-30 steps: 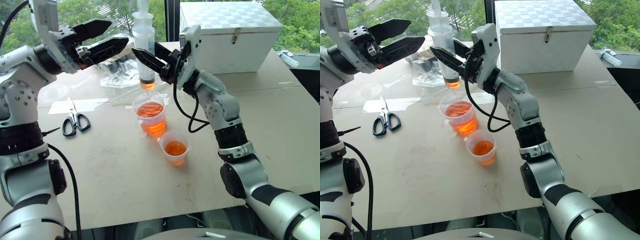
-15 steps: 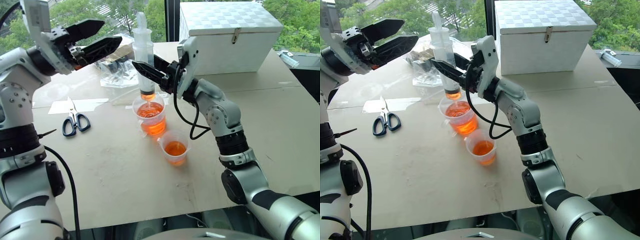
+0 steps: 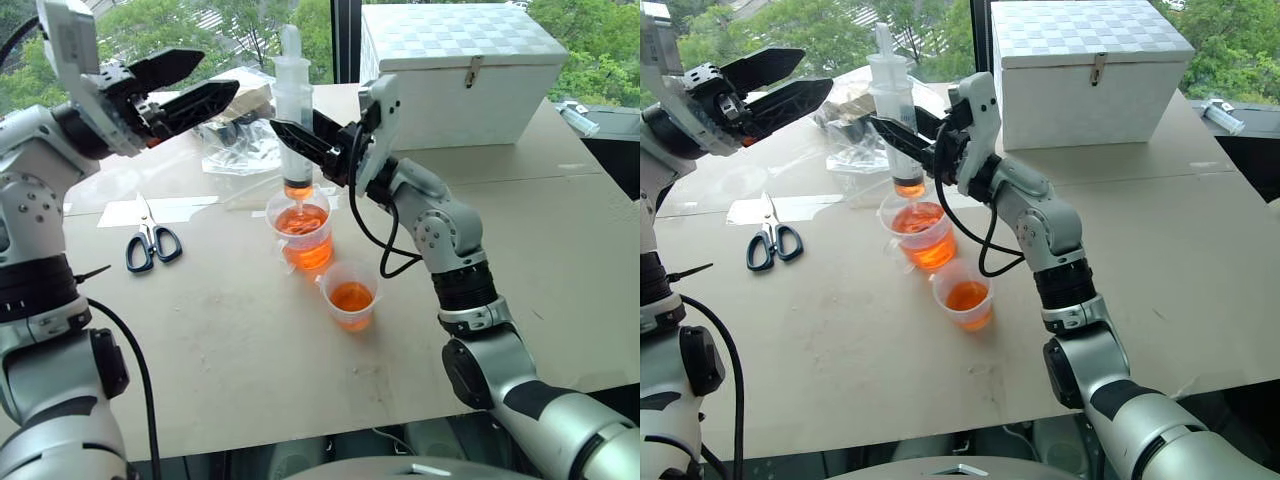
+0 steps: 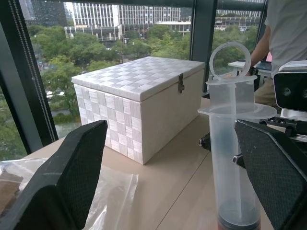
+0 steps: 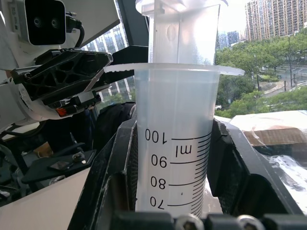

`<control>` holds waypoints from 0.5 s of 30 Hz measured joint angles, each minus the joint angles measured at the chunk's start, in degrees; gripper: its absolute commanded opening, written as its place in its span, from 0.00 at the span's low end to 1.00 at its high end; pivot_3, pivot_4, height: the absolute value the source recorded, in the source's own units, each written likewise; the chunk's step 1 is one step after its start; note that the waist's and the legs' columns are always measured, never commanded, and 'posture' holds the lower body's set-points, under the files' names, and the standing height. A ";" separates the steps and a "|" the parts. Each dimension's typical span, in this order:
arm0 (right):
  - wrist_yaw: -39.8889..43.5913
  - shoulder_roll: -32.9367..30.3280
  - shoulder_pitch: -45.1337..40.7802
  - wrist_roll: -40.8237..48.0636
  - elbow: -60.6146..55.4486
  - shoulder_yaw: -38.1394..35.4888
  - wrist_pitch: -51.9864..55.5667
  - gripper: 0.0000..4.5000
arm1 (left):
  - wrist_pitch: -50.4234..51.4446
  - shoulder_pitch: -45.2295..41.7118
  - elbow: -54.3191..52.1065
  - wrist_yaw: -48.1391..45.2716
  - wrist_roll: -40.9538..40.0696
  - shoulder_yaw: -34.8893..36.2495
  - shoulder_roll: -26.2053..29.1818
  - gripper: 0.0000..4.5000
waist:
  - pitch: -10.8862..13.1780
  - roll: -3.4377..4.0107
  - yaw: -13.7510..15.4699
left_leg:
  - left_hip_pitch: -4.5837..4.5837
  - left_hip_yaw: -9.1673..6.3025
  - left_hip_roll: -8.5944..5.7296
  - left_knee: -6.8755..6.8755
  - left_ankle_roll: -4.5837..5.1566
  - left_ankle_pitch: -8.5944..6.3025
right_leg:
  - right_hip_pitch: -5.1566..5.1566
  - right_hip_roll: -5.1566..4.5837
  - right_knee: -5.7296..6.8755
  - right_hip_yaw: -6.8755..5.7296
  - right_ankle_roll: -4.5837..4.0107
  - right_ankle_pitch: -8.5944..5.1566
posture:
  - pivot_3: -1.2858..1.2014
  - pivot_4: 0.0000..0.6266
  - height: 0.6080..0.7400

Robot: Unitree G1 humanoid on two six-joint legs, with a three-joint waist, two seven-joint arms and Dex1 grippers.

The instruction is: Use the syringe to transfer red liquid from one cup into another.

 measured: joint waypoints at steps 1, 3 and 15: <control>0.00 -0.10 0.00 0.01 -0.01 -0.16 0.00 0.34 | -0.03 0.46 -0.13 -0.17 0.01 -0.05 0.00 0.95 | 0.00 0.00 0.00 | 0.00 0.00 0.00 0.00 0.00 0.00 | 0.00 0.00 0.00 0.00 0.00 0.00 | 0.52 0.24 1.00; 0.03 -0.71 0.00 0.34 -0.14 -0.53 0.14 0.34 | -0.06 1.26 -0.18 -0.56 0.10 -0.59 0.00 0.95 | 0.00 0.00 0.01 | 0.00 0.00 0.00 -0.01 0.00 0.00 | 0.00 0.00 0.00 0.00 0.00 0.00 | 0.52 0.24 1.00; 6.59 -11.43 3.56 21.01 -12.86 -9.43 14.67 0.34 | -1.00 0.53 -0.79 -3.27 -1.12 -3.37 -2.44 0.95 | 0.01 -0.01 1.35 | -0.04 0.01 0.00 -0.02 0.02 -0.01 | 0.02 -0.05 -0.04 0.00 0.00 0.00 | 0.52 0.24 1.00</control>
